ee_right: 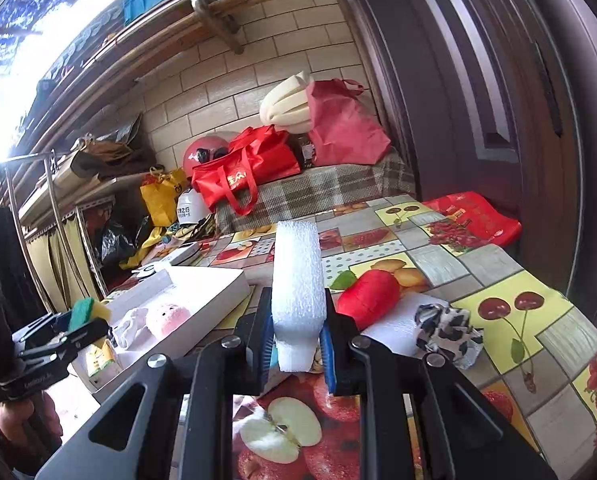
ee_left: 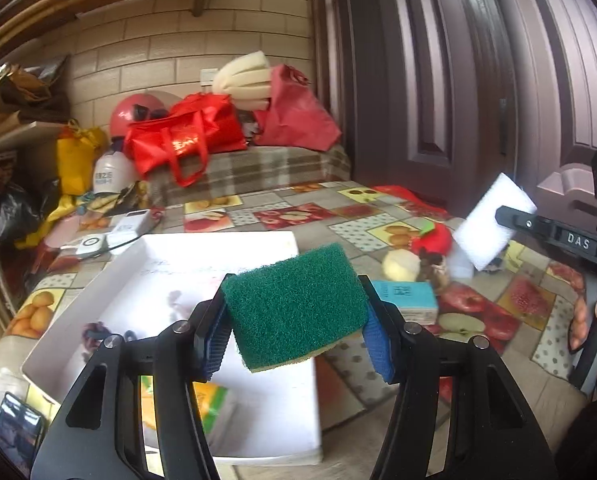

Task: Organize soft objects
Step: 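Carry the sponge over the white box with left tool while right carries foam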

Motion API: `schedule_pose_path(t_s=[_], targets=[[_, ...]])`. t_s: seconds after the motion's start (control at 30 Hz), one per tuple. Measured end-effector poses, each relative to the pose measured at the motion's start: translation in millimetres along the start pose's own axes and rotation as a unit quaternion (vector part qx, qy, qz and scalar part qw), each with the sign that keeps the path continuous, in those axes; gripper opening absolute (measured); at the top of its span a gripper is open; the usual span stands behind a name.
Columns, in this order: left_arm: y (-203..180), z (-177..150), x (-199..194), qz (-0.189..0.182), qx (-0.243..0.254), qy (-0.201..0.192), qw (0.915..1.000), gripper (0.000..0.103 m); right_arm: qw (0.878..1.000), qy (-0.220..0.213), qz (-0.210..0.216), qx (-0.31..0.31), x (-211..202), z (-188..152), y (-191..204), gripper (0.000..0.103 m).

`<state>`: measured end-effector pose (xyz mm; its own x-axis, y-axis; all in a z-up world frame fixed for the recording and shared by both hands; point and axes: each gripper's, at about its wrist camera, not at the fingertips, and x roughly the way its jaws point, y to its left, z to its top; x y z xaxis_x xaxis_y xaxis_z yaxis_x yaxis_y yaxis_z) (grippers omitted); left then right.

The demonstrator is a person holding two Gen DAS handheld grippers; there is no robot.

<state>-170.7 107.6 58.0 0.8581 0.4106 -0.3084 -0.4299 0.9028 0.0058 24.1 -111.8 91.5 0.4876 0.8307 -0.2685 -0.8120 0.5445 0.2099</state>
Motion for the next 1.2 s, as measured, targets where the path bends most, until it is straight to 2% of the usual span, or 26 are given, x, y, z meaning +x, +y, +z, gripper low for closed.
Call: schedule_pose_path(t_s=[0.33,0.67,0.87,1.2], targets=[[33.3,-6.1,4.2,0.008,-0.055,0.015,0.9983,0.058,0.998,0.023,0.021,-0.061,16.7,-4.9,33.6,0.019],[33.7,-6.6,0.4,0.016,-0.055,0.006,0.9983,0.058,0.995,0.032,0.034,-0.092,24.3,-8.3,54.0,0.019],[43.4,-6.4,0.4,0.037,-0.057,0.002,0.9977,0.058,0.994,0.042,0.039,-0.09,29.9,-8.3,55.7,0.019],[67.6,-6.6,3.1,0.069,-0.069,-0.001,0.9952,0.058,0.986,0.056,0.076,-0.138,52.8,-15.4,96.9,0.019]])
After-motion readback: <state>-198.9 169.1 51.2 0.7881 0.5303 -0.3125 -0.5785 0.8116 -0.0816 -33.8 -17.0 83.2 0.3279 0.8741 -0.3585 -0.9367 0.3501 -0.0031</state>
